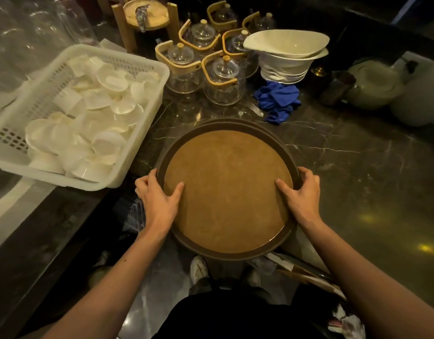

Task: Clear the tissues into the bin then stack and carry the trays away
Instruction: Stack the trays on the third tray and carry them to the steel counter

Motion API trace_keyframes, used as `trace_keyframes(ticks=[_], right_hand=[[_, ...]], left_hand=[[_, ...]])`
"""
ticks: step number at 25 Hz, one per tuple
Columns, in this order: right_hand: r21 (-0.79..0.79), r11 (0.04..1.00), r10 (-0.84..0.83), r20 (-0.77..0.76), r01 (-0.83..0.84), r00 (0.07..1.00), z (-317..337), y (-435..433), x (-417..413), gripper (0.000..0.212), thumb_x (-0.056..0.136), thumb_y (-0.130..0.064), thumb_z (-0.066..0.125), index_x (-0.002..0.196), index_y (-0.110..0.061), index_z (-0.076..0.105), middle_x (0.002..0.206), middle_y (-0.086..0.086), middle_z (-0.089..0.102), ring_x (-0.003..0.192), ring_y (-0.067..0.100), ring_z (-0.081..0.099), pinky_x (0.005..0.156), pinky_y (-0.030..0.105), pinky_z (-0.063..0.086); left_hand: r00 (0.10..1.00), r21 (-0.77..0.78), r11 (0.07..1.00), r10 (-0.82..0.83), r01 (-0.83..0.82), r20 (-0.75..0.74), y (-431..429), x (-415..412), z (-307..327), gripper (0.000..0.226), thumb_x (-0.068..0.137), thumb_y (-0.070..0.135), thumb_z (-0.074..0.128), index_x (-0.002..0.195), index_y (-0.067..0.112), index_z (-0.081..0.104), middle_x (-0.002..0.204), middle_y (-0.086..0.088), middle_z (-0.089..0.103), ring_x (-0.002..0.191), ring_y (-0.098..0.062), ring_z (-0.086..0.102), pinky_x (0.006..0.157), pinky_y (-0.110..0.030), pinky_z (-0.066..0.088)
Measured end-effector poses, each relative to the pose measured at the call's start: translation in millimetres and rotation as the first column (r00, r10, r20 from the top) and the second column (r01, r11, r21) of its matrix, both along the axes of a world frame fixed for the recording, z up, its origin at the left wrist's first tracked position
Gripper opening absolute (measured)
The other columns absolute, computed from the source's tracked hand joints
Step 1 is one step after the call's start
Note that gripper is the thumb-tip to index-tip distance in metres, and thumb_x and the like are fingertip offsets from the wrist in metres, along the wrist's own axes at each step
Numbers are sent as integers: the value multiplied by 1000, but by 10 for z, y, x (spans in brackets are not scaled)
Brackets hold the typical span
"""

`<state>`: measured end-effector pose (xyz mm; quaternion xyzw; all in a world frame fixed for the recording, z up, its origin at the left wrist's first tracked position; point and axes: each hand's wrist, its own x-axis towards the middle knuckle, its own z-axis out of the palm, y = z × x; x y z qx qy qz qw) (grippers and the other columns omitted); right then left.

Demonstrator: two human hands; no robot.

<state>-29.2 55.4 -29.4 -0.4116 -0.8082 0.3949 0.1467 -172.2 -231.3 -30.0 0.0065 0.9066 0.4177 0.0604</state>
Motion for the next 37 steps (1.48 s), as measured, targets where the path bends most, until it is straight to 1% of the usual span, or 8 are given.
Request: trace_keyframes(ticks=[3, 8, 18, 22, 26, 28, 32, 37], right_hand=[[4, 1000, -6, 9, 6, 1000, -55, 24, -46, 72, 78, -43, 76, 136, -17, 43, 120, -3, 39, 111, 15, 46, 98, 36, 42], [-8, 1000, 1, 11, -1, 1000, -89, 124, -137, 73, 78, -44, 76, 136, -17, 43, 122, -3, 39, 113, 15, 45, 99, 35, 41], [-53, 998, 16, 13, -15, 1000, -146, 327, -222, 76, 78, -41, 77, 138, -13, 42, 120, -5, 32, 114, 14, 42, 99, 29, 36], [-61, 998, 23, 45, -21, 999, -175, 335, -281, 80, 78, -43, 76, 142, -12, 40, 120, -3, 32, 118, 16, 39, 103, 33, 36], [-46, 999, 26, 52, -24, 998, -197, 327, -289, 76, 80, -43, 74, 141, -14, 39, 120, -2, 32, 120, 18, 37, 104, 35, 36], [-41, 999, 26, 53, -24, 998, -200, 316, -282, 70, 83, -43, 71, 141, -17, 40, 123, 0, 34, 122, 21, 39, 104, 39, 37], [-27, 1000, 18, 84, -15, 996, -167, 305, -252, 57, 91, -44, 60, 140, -25, 39, 131, 7, 49, 120, 24, 50, 100, 44, 43], [68, 996, 46, 251, -65, 967, -151, 267, -119, 59, 95, -54, 44, 148, -33, 27, 135, 8, 54, 120, 29, 54, 97, 51, 45]], left_hand=[[1000, 6, 1000, -10, 10, -1, 39, -74, -47, 79, 79, 41, 72, 141, 9, 36, 129, -13, 32, 124, -29, 29, 104, -34, 27], [1000, -10, 1000, 1, -1, -9, 136, -137, -76, 80, 79, 40, 73, 142, 8, 35, 129, -14, 32, 124, -29, 29, 104, -34, 27], [1000, -77, 997, -5, 4, -19, 326, -154, -142, 81, 79, 41, 72, 142, 6, 33, 129, -15, 31, 122, -31, 29, 105, -40, 30], [1000, -91, 996, -12, 9, -27, 336, -190, -170, 80, 80, 40, 72, 141, 6, 34, 129, -15, 30, 121, -32, 29, 104, -42, 31], [1000, -112, 994, -21, 18, -22, 334, -199, -192, 82, 80, 42, 72, 142, 7, 32, 130, -15, 30, 121, -31, 29, 103, -43, 32], [999, -130, 991, -38, 36, -14, 321, -206, -198, 83, 81, 44, 70, 143, 6, 30, 132, -16, 30, 122, -33, 29, 104, -45, 32], [993, -157, 981, -113, 114, 18, 270, -213, -209, 85, 85, 53, 60, 146, 11, 20, 141, -19, 31, 128, -35, 35, 103, -46, 35], [985, -253, 954, -135, 159, 110, 243, -281, -186, 85, 83, 68, 48, 147, 24, 12, 145, -14, 33, 124, -37, 46, 93, -51, 42]])
